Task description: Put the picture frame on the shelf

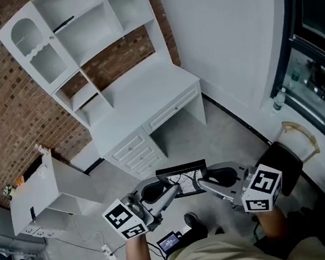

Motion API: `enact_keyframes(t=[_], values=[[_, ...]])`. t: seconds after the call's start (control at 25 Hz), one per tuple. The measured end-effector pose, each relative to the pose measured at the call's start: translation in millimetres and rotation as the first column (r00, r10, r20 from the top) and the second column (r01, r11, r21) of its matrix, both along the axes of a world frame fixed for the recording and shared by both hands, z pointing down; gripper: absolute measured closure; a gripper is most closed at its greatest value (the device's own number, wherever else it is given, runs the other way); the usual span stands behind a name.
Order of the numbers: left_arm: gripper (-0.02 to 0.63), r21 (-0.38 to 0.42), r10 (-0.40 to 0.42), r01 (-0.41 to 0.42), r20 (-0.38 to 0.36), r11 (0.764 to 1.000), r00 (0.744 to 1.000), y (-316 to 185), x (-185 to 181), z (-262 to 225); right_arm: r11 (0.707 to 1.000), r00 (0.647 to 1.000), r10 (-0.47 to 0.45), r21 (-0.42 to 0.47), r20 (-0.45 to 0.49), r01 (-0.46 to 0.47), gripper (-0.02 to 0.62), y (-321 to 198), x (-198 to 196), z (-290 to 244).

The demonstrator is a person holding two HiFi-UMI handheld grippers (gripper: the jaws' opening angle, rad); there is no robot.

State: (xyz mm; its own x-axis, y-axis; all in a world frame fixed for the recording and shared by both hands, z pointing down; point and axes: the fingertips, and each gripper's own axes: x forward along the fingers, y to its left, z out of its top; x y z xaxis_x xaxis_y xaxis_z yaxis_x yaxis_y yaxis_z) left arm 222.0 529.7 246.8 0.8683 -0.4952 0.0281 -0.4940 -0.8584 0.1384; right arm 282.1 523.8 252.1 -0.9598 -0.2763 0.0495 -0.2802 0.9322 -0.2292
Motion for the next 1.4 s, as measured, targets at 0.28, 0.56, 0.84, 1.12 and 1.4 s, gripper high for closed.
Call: enact_keyframes(t=[0.28,0.56,0.84,1.12,1.4], values=[[0.515,-0.008,0.047,-0.047,-0.031,0.999,0.998,-66,-23,9,0.999,0.998,0.052,-0.014,-0.031,-0.053,0.517,-63,-23,6],[0.515,0.011,0.09,-0.09,-0.07,0.996,0.993,-137,-72,4,0.995,0.993,0.103,0.002,-0.066,-0.103,0.517,-131,-72,-1],[0.515,0.027,0.109,-0.107,-0.091,0.994,0.99,-188,-110,3,0.993,0.989,0.121,0.009,-0.083,-0.121,0.517,-181,-111,-3],[0.515,0.013,0.092,-0.091,-0.103,0.996,0.99,-238,-118,9,0.994,0.99,0.105,-0.001,-0.092,-0.105,0.517,-233,-119,2],[0.515,-0.007,0.047,-0.048,-0.085,0.999,0.995,-313,-94,12,0.998,0.995,0.061,-0.024,-0.075,-0.063,0.517,-310,-95,6]])
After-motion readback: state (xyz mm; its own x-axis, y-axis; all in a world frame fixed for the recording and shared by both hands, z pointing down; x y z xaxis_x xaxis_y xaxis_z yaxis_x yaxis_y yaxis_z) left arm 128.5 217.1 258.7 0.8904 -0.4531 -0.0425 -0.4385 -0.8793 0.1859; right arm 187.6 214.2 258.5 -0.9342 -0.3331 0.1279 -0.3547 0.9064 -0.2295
